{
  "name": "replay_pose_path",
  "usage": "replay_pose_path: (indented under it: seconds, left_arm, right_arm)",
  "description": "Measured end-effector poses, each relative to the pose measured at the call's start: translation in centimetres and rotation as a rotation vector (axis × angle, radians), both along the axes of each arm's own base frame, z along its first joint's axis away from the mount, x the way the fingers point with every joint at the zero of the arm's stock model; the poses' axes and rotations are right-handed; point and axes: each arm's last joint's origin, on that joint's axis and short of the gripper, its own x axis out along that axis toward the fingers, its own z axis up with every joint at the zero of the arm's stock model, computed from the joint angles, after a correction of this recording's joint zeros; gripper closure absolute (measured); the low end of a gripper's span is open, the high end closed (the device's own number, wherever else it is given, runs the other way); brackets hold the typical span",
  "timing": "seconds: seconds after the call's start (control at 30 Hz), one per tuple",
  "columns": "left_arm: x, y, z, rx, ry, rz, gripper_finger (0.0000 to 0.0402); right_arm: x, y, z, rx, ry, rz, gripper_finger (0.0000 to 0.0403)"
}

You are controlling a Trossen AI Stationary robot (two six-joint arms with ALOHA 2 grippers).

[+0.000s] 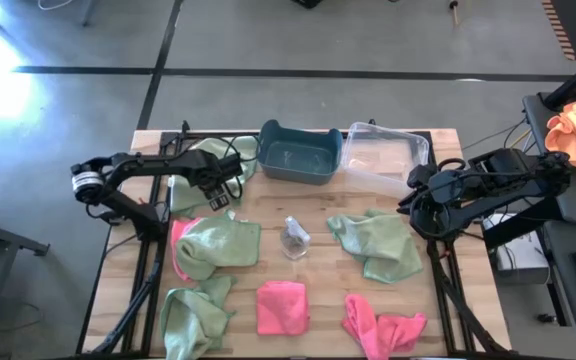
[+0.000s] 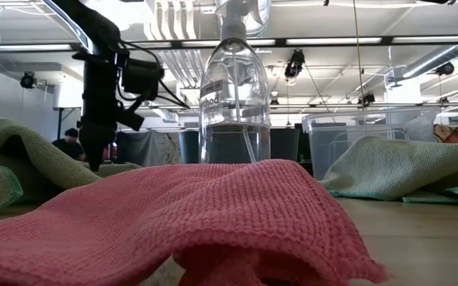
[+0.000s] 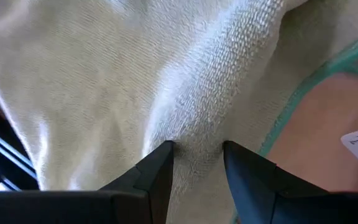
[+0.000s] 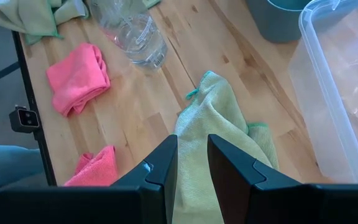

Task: Sort microfiber towel by color & place in baskets
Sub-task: Put the top left green microfiber cloth into the blue bin

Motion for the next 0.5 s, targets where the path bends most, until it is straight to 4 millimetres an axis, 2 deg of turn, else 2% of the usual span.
replay_pose_path:
  seconds: [0.23, 0.5]
  left_arm:
    - [0.7, 0.3, -1.7, -0.020, 0.041, -0.008, 0.0274]
    - [0.9, 0.4, -2.2, -0.030, 0.059, -0.014, 0.0274]
  right_arm:
    - [0.0, 0.0, 0.0, 0.040, -0.001, -0.055, 0.0321]
    - [0.0, 0.0, 0.0, 0.071, -0.001, -0.098, 0.0321]
